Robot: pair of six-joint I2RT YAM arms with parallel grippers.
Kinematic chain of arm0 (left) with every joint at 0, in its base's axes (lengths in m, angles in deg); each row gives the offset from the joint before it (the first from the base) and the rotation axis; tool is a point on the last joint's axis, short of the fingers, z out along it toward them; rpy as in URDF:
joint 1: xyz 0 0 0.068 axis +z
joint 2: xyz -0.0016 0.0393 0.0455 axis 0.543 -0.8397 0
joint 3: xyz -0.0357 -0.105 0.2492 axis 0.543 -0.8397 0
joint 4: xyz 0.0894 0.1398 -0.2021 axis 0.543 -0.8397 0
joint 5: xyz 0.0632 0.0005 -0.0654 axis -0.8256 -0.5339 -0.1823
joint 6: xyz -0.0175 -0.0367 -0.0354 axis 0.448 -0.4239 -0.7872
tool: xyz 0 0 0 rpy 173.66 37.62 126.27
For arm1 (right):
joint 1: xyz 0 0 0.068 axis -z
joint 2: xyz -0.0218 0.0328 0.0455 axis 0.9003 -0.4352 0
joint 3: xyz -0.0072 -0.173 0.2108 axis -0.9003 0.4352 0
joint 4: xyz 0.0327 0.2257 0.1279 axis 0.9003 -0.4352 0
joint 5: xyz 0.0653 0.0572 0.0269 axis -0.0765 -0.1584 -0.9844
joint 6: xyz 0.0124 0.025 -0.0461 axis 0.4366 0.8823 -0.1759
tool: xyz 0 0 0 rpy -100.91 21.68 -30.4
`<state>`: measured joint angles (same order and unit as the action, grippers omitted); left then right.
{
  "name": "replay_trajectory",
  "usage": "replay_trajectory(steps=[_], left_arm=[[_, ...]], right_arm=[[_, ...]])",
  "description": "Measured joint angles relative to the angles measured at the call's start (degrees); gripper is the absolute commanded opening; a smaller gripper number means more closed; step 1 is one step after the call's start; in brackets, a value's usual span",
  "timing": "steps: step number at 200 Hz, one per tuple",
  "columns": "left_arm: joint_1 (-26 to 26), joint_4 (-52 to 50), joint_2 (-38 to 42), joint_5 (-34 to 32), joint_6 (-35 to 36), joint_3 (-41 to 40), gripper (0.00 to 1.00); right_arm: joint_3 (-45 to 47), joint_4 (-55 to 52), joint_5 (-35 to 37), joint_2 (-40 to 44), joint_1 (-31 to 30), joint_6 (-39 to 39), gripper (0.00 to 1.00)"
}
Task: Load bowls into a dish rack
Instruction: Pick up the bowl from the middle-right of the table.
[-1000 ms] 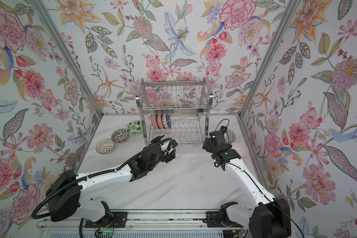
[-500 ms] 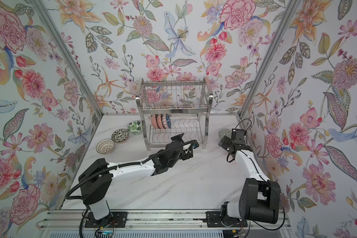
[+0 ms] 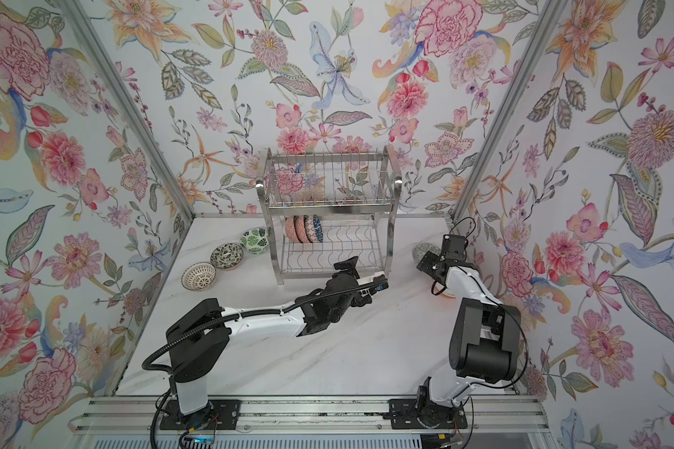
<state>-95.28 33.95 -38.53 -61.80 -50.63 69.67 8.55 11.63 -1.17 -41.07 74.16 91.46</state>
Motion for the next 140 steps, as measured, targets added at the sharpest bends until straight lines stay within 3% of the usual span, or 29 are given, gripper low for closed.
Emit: replay_trajectory(steps=[45,104,140], left_arm=[[-0.20,0.94,-0.15,-1.51,1.88,0.02,0.99],[-0.26,0.83,-0.24,-2.25,1.84,0.13,0.99],[-0.26,0.61,-0.37,-2.29,1.84,0.50,0.99]], right_arm=[[-0.28,-0.76,0.17,-1.33,0.31,-1.07,0.54],[-0.26,-1.70,0.26,-2.25,1.44,-1.77,0.45],[-0.26,-1.75,0.59,-3.56,2.25,-2.08,0.34]])
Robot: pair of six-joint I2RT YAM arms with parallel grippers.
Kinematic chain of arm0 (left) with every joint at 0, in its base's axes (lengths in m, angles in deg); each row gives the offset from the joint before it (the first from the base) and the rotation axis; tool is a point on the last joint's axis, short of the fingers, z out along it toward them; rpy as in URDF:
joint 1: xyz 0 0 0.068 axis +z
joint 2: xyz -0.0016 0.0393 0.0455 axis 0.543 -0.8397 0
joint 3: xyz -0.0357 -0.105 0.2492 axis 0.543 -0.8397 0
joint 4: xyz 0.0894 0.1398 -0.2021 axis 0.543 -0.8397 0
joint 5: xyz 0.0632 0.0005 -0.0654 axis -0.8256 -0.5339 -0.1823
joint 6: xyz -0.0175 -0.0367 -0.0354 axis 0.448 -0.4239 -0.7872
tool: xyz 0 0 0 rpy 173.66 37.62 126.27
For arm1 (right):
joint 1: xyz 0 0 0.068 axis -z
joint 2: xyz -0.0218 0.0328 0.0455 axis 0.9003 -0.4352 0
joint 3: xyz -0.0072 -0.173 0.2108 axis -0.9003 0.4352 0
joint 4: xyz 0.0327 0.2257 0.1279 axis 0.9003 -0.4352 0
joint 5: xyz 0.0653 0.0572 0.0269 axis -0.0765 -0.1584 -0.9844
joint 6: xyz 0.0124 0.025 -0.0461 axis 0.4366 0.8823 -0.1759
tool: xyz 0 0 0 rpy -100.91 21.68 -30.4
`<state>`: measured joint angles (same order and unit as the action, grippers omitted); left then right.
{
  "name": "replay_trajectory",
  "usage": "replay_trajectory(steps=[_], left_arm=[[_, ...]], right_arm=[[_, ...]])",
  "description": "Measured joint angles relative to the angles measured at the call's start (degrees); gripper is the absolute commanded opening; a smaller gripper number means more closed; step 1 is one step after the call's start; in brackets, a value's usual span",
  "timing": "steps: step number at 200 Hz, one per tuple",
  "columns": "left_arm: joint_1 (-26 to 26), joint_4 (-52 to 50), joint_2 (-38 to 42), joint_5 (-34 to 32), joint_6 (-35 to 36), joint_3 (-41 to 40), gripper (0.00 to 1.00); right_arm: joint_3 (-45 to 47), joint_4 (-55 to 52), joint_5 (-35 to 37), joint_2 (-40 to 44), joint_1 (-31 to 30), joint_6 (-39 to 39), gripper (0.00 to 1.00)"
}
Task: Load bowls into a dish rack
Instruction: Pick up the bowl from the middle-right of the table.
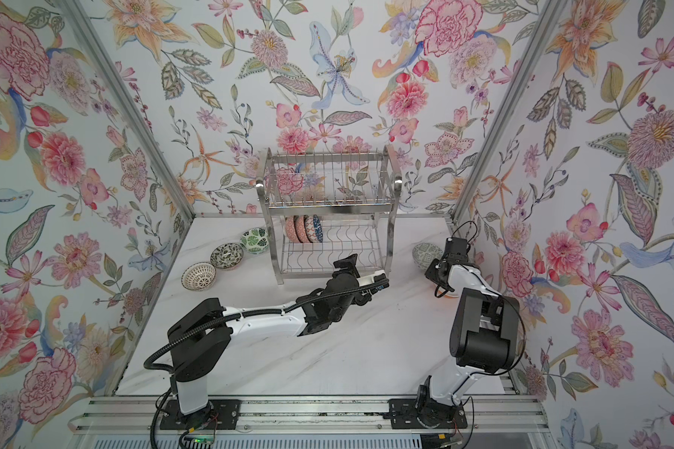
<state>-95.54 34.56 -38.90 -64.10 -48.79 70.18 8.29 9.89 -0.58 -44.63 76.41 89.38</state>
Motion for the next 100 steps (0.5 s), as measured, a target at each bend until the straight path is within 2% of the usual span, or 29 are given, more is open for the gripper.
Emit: replay_trajectory(steps=[46,100], left_arm=[[0.00,-0.59,0.00,-0.17,-0.02,0.02,0.99],[-0.02,-1.05,0.00,-0.33,-0.52,0.02,0.99]], right_arm=[[0.00,-0.17,-0.07,-1.14,0.00,-0.09,0.26],[0.00,-0.28,-0.24,-0.98,0.00,-0.46,0.05]])
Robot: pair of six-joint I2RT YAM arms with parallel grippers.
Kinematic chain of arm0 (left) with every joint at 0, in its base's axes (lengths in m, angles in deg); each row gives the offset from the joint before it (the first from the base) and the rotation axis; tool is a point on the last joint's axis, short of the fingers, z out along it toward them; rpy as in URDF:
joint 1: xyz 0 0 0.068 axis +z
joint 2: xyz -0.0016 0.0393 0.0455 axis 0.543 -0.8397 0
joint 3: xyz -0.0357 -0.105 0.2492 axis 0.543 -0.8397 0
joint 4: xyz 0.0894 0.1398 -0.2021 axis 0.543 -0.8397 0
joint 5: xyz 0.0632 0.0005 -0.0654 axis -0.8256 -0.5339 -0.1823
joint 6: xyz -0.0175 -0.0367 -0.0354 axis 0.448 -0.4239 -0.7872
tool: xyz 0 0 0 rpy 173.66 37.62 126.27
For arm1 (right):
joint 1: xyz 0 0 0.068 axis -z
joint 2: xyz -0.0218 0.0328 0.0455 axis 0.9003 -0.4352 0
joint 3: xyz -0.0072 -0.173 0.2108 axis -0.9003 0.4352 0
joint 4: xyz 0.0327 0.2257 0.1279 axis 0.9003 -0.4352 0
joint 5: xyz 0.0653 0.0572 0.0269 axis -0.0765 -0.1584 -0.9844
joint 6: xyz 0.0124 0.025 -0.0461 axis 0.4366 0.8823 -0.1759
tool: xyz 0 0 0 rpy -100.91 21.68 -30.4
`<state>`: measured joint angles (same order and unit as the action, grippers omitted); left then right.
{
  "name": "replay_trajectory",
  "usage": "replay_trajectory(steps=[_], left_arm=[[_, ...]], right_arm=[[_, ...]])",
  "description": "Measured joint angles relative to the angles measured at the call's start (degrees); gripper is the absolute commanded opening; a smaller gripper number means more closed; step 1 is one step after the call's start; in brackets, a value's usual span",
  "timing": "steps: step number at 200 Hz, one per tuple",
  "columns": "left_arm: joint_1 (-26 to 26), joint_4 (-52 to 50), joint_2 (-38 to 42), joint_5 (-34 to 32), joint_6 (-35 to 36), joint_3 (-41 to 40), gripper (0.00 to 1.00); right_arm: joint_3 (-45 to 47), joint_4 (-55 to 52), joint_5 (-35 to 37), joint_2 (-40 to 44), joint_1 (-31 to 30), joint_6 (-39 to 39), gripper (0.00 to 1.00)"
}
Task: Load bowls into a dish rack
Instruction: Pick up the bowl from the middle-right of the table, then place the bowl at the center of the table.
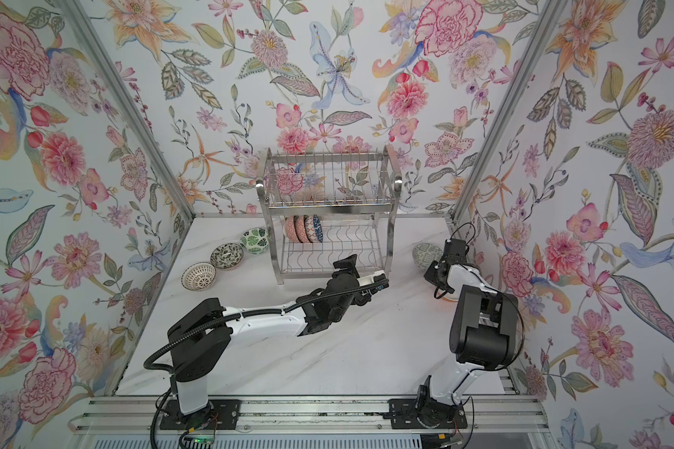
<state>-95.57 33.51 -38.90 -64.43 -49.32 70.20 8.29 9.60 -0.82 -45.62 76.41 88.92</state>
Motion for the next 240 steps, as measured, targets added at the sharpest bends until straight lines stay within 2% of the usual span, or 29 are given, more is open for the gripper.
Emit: replay_trajectory(steps=[15,59,92,140,180,206,240], left_arm=[[-0.02,-0.22,0.02,-0.26,-0.55,-0.02,0.99],[-0.02,-0.42,2.05,-0.81,-2.49,-2.38,0.99],[-0.02,-0.37,5.77,-1.77,-4.07,-4.70,0.99],[1.55,-1.44,12.44,-1.49,-8.90,-8.90,0.99],[5.64,-3.23,19.15,-0.44,-15.63,-13.22,1.00],[7.98,-4.39,23.80,0.68,-20.31,-16.70,0.99],[10.93,-5.64,29.35,3.30,-26.36,-21.29,0.99]], right_arm=[[0.02,-0.04,0.83,1.09,0.00,0.11,0.00],[3.08,-0.55,0.92,6.14,-0.96,0.26,0.00],[5.57,-3.89,1.40,11.63,-5.14,0.87,0.00],[6.01,-8.79,3.91,19.67,-17.97,2.34,0.00],[6.01,-11.06,6.25,20.50,-30.67,5.68,0.00],[4.98,-11.78,7.50,17.38,-39.41,8.09,0.00],[-0.17,-12.17,8.79,8.50,-49.64,9.99,0.00]])
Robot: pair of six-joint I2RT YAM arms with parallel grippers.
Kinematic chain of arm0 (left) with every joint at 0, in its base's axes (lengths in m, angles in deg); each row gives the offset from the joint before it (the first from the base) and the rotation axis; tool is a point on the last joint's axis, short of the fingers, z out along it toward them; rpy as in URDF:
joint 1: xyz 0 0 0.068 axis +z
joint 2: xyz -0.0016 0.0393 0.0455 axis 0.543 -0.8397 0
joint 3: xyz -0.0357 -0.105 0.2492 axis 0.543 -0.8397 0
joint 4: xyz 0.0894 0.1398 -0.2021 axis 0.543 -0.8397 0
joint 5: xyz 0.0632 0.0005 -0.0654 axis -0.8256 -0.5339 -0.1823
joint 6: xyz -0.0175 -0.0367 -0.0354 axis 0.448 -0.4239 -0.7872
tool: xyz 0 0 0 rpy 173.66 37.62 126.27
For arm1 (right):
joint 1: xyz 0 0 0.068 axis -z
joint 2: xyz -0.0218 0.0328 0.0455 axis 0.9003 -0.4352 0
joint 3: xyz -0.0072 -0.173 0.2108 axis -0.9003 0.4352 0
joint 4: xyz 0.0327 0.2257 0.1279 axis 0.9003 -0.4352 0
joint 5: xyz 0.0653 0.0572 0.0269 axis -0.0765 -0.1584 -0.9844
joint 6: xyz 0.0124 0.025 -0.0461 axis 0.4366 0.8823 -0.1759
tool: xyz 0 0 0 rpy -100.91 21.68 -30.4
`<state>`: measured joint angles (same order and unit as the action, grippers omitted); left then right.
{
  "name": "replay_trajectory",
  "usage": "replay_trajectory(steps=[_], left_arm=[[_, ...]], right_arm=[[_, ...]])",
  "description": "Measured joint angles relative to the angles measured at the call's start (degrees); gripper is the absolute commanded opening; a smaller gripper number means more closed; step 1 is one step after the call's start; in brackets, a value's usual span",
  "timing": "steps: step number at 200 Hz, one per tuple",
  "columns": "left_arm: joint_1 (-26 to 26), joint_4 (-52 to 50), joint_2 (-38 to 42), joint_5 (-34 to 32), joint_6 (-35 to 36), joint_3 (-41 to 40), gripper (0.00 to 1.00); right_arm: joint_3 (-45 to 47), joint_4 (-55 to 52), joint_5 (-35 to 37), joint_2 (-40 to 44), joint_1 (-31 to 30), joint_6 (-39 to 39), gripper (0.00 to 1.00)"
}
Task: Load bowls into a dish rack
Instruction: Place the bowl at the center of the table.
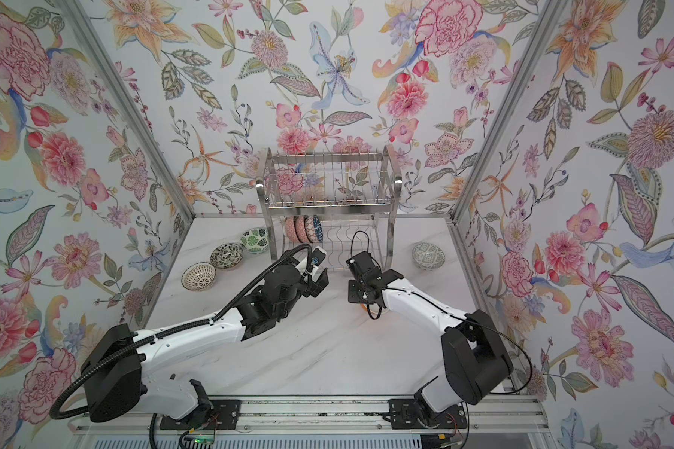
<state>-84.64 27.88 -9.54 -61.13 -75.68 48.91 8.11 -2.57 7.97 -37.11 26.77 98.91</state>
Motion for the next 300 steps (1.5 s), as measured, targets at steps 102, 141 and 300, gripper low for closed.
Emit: replay_trajectory(steps=[102,141,300], left_arm=[[9.05,-1.88,11.32,6.19,-11.85,-10.19,0.99],[10.36,-1.68,11.69,7.85,-14.25,-11.06,0.99],[11.74,-0.85,12.44,14.29,-18.88,-13.18,0.99]], right_arm=[[-13.55,0.55,-0.24,-15.23,-7.50,0.76,0.07],[-14.01,0.48,-0.98,-16.04,-7.61,0.76,0.15],[-20.50,-0.02,-3.50,-20.85,-5.55,0.52,0.35]])
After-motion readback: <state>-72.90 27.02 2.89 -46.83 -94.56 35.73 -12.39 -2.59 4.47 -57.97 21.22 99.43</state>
